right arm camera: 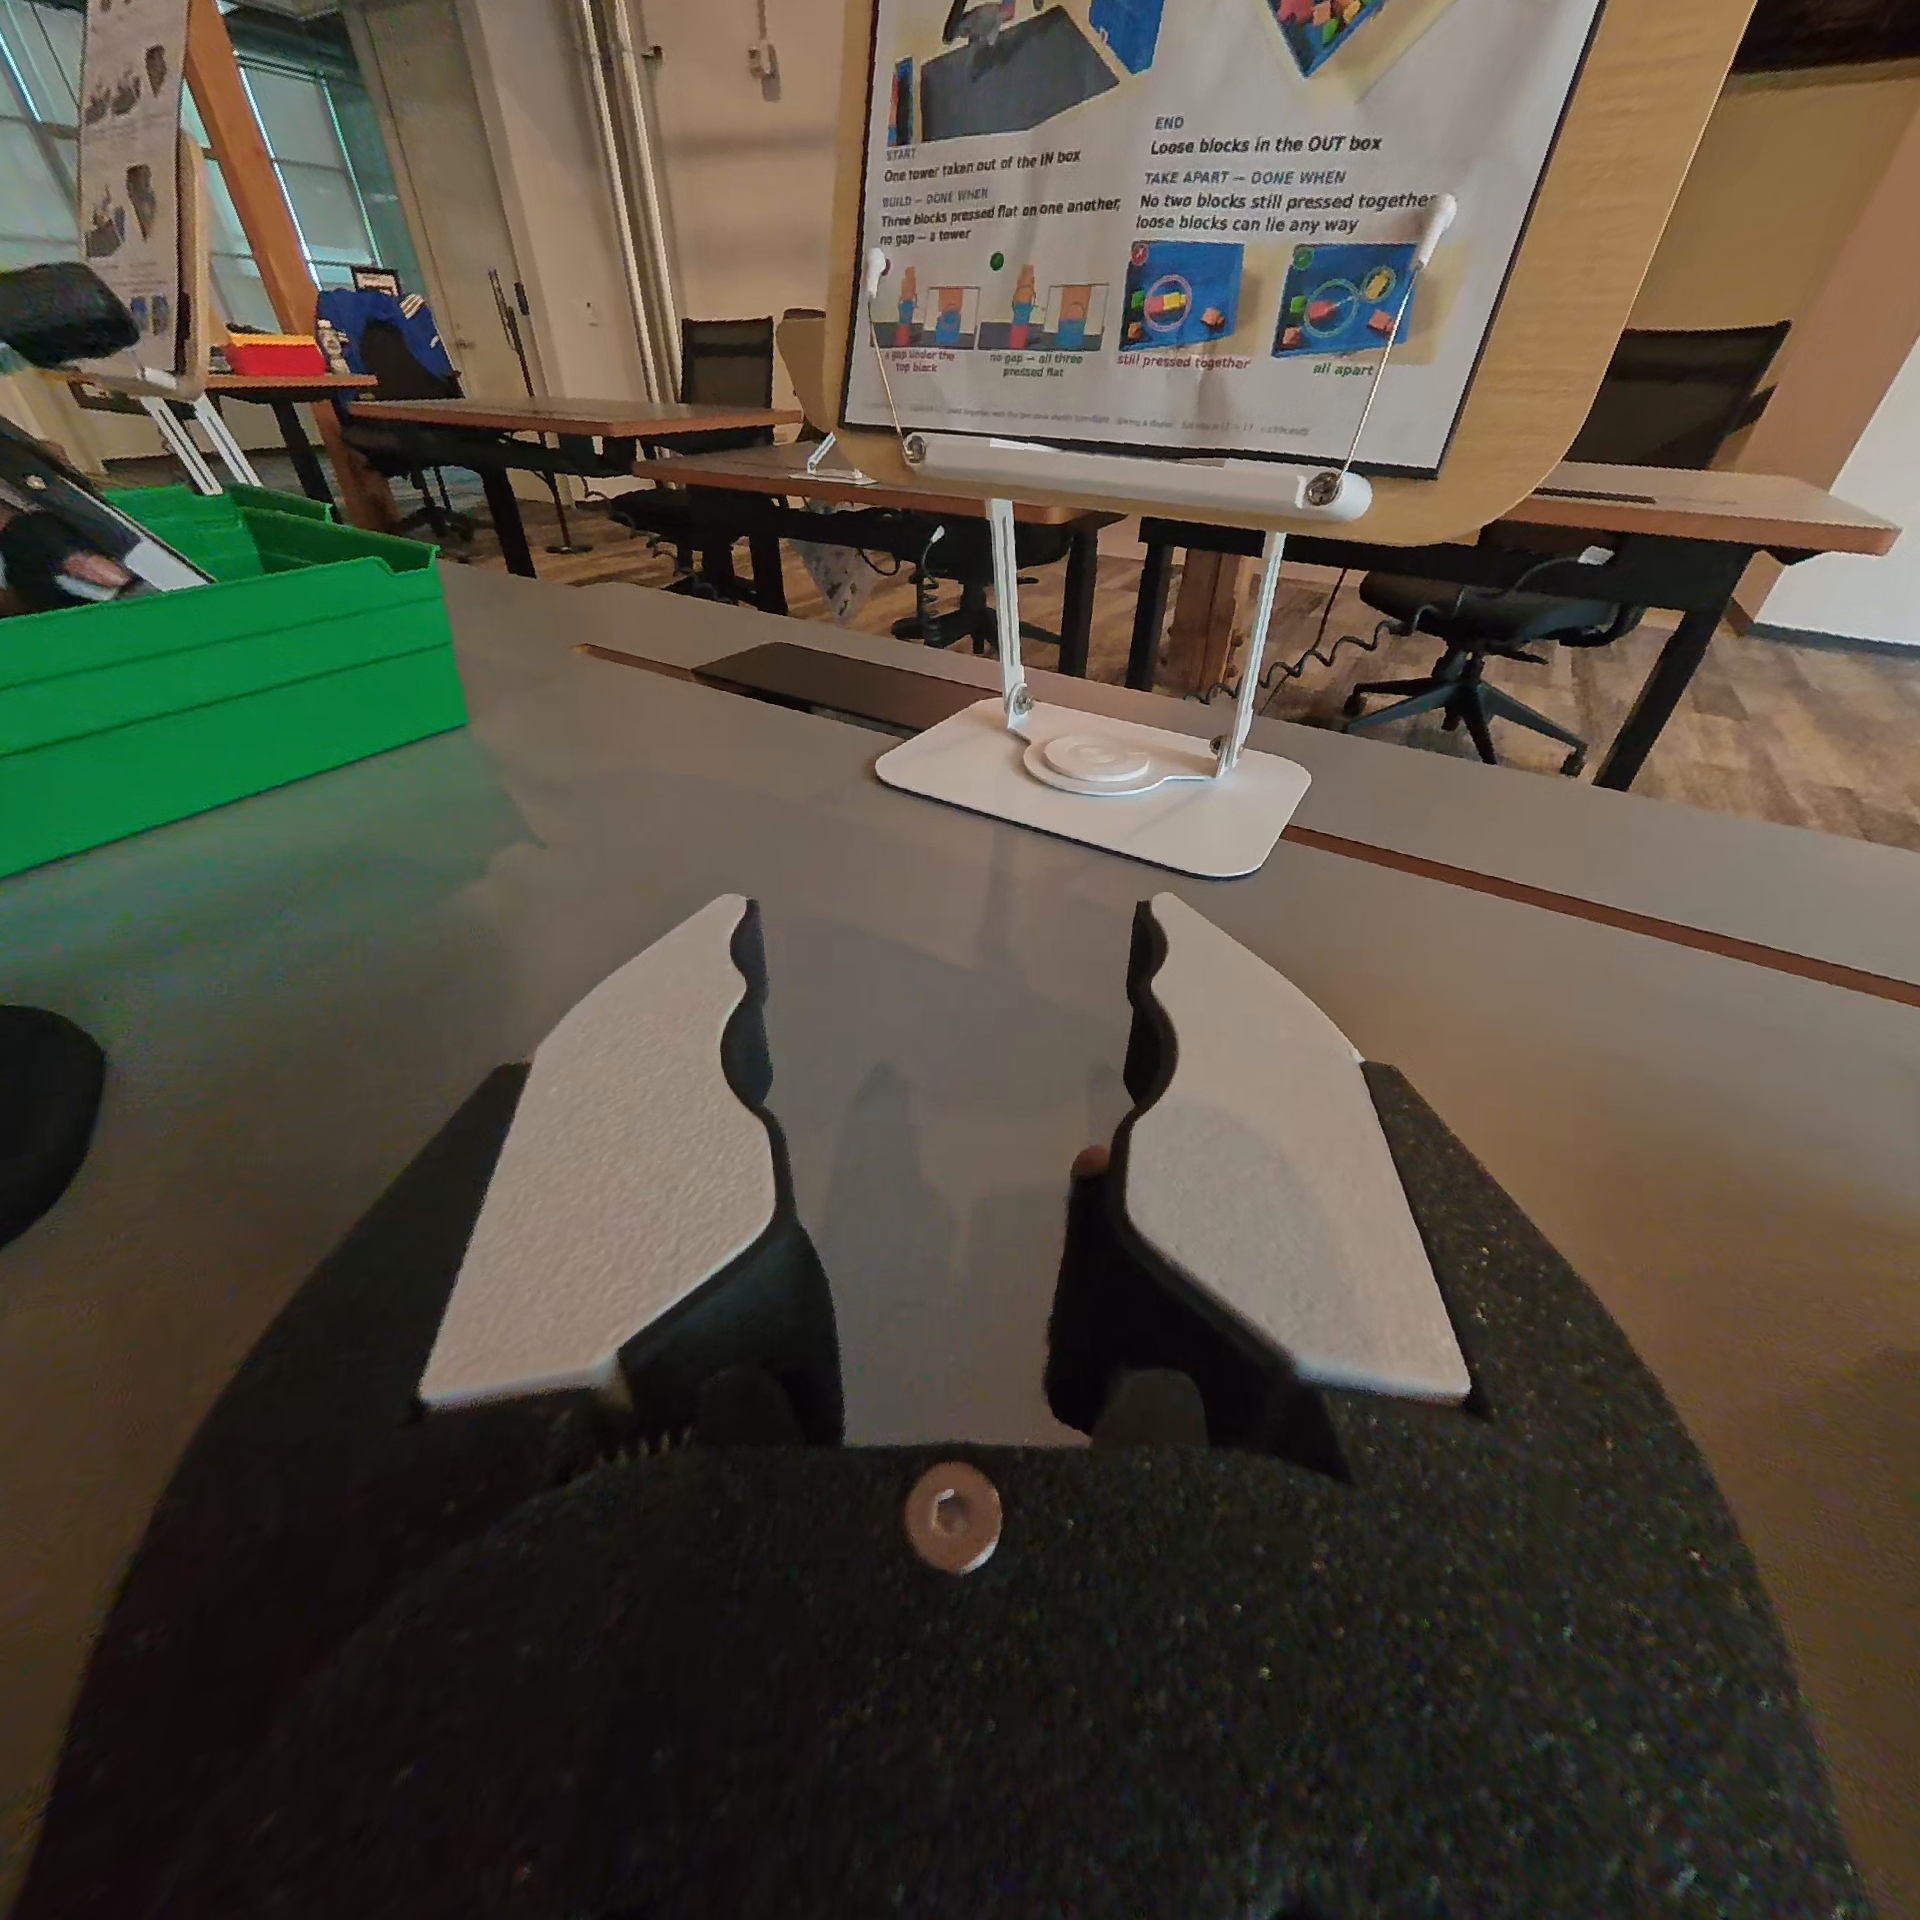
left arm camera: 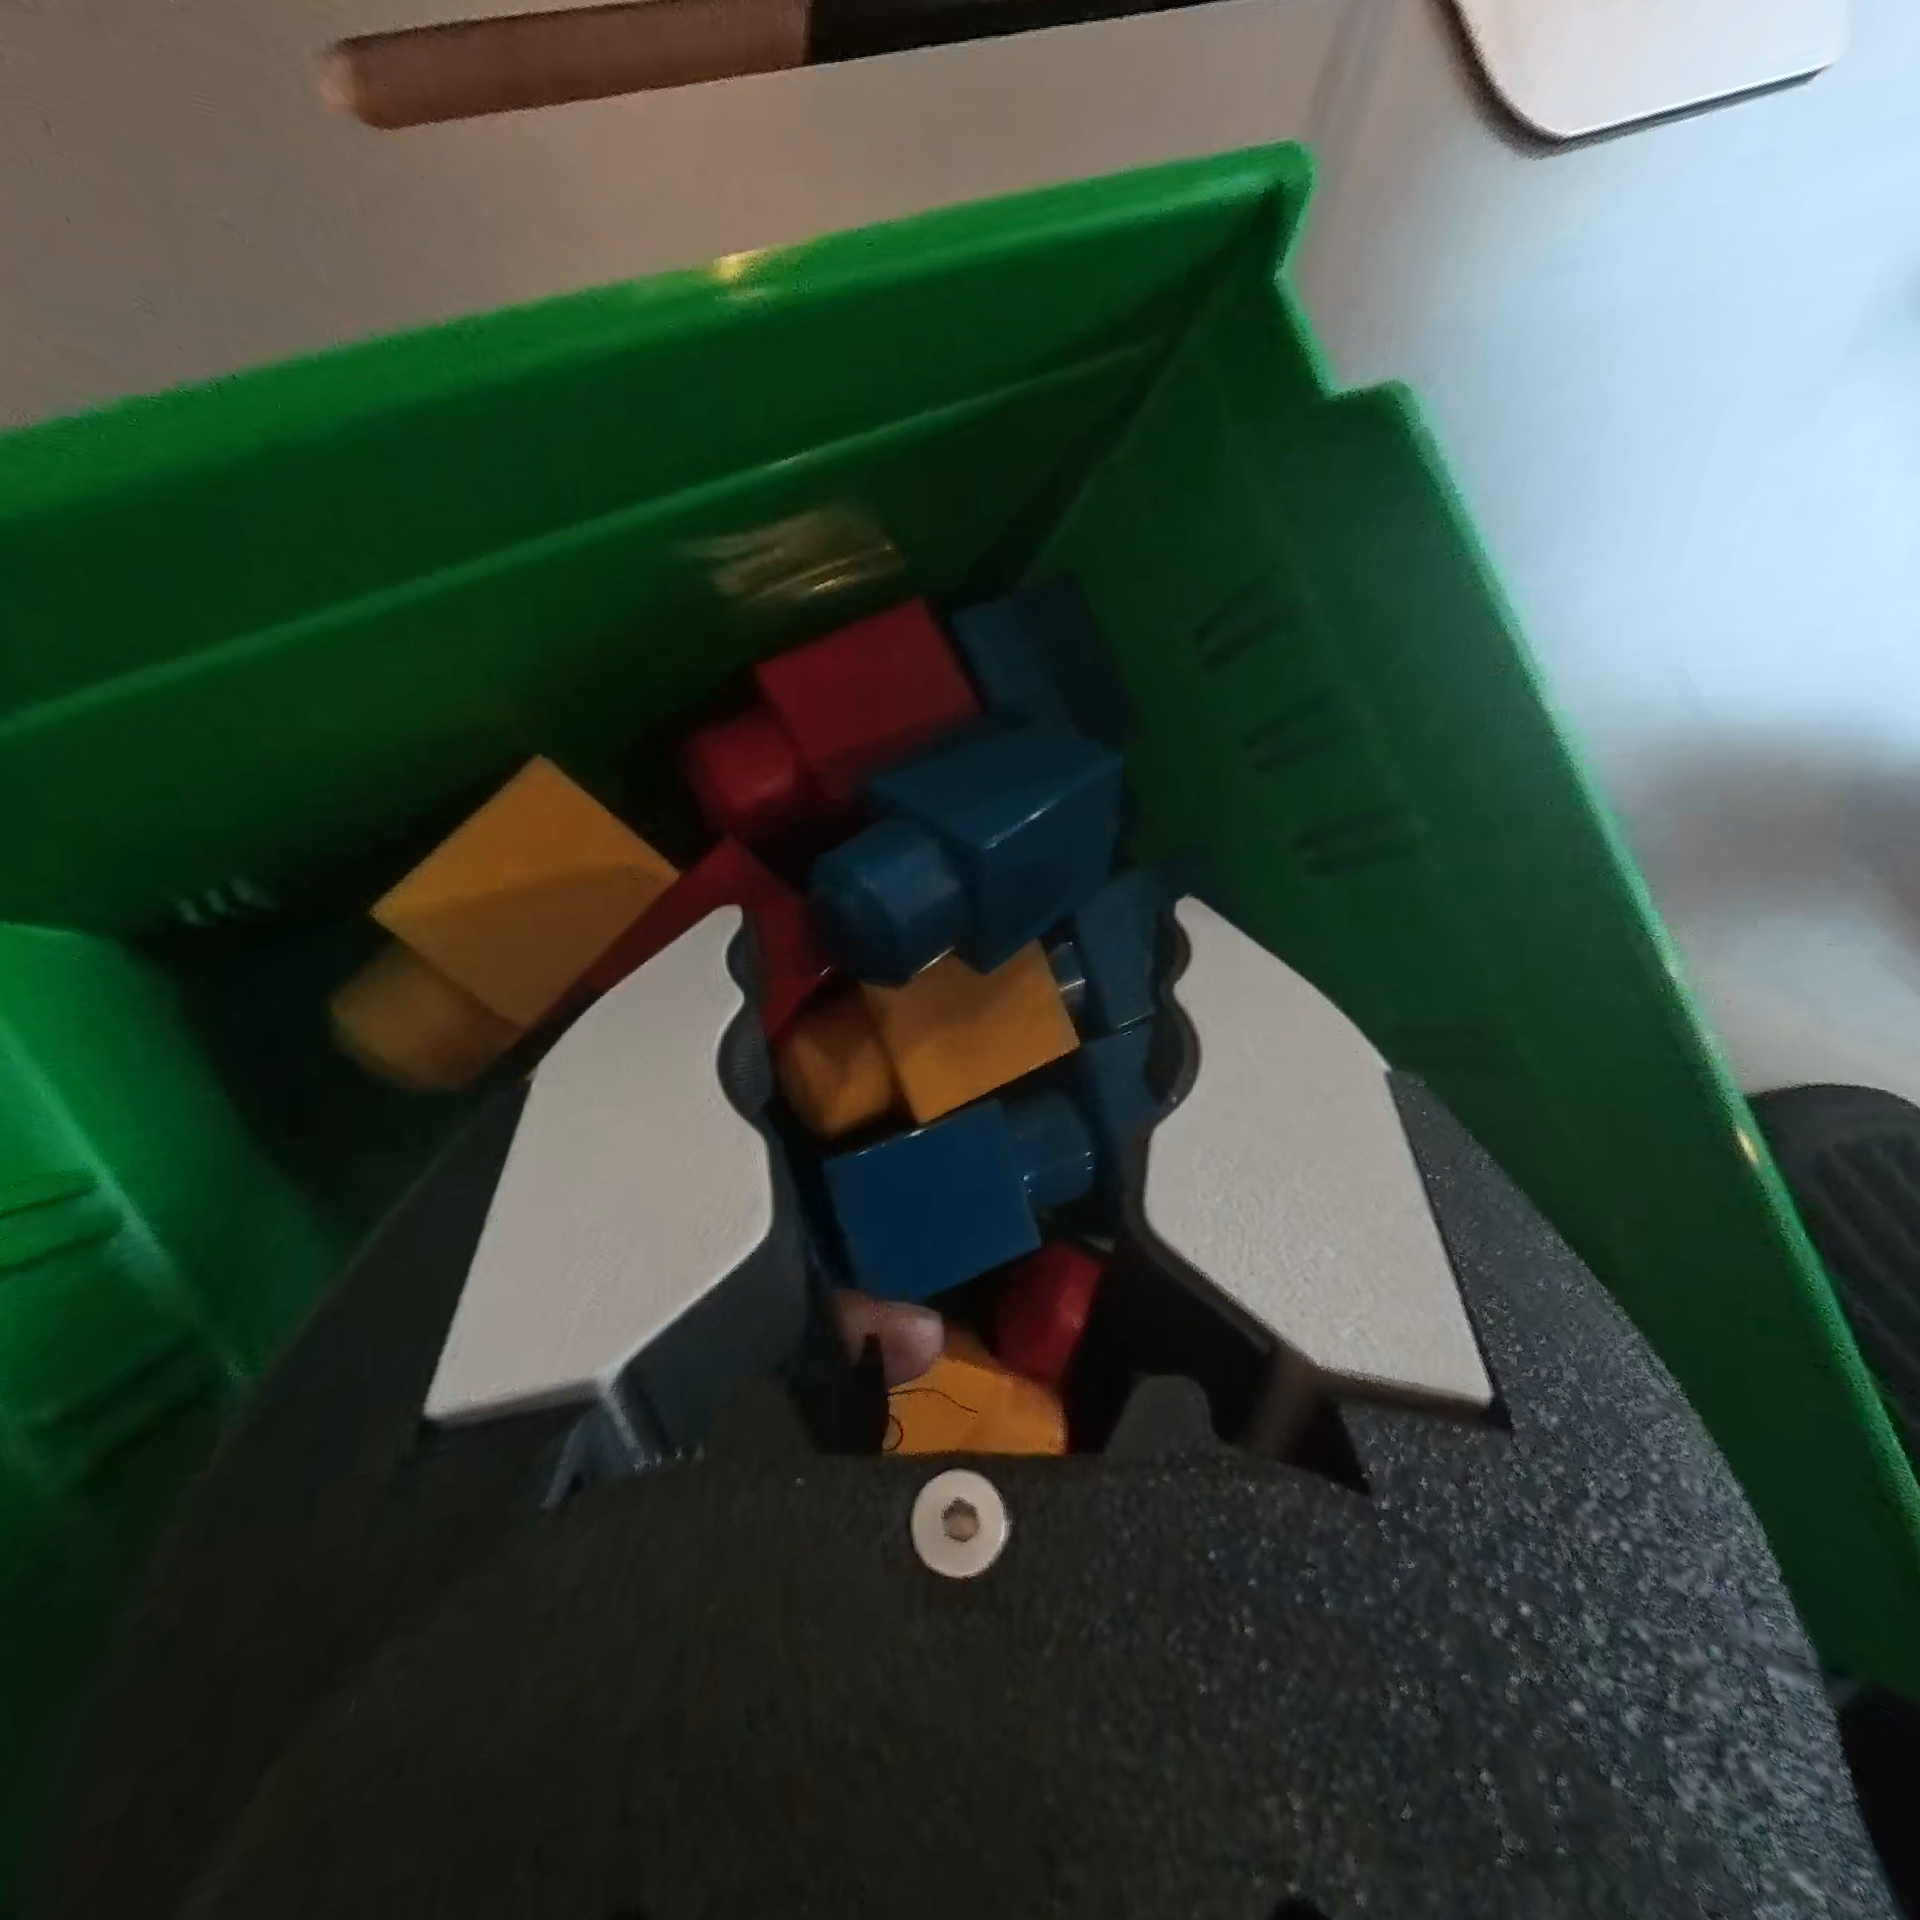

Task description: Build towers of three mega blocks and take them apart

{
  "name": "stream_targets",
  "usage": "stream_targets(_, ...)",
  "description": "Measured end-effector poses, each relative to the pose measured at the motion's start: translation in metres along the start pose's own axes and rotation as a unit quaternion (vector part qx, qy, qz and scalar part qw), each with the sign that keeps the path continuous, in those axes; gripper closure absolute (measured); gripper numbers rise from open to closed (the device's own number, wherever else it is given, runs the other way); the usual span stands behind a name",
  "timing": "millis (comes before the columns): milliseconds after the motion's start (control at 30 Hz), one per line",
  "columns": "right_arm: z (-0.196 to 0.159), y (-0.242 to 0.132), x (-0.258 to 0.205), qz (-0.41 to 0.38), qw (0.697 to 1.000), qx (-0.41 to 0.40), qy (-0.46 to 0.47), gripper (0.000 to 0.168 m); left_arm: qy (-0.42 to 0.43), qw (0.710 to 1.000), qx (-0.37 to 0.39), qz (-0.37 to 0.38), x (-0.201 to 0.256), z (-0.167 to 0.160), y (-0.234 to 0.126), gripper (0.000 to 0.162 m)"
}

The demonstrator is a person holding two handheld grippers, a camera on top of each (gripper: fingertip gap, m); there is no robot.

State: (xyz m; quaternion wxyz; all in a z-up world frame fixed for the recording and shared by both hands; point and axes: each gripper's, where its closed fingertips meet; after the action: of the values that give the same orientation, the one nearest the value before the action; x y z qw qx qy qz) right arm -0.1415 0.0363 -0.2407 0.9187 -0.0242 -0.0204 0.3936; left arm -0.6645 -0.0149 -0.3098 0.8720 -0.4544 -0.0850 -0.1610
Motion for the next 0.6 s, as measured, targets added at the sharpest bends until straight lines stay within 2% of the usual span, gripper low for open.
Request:
stream_targets(167, -0.0003, 0.0002, 0.0007, -0.001, 1.000, 0.000, 0.002, 0.102, 0.005, 0.998, 0.021, -0.066, 0.0069, 0.0016, 0.0032, 0.093)
stream_targets(600, -0.0015, 0.0017, -0.0007, 0.001, 1.000, -0.003, 0.001, 0.104, -0.010, 0.990, 0.066, -0.128, 0.0115, -0.0054, -0.0052, 0.109)
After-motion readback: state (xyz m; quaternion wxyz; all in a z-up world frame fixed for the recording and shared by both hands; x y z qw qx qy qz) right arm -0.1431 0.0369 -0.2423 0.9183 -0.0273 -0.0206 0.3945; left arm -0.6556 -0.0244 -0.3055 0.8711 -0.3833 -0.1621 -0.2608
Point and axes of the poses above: each gripper's, where its closed fingertips meet, y out along the fingers, z out of its top, x = y × z across the jaws, and after that the axes turned 1 degree about -z, right-handed
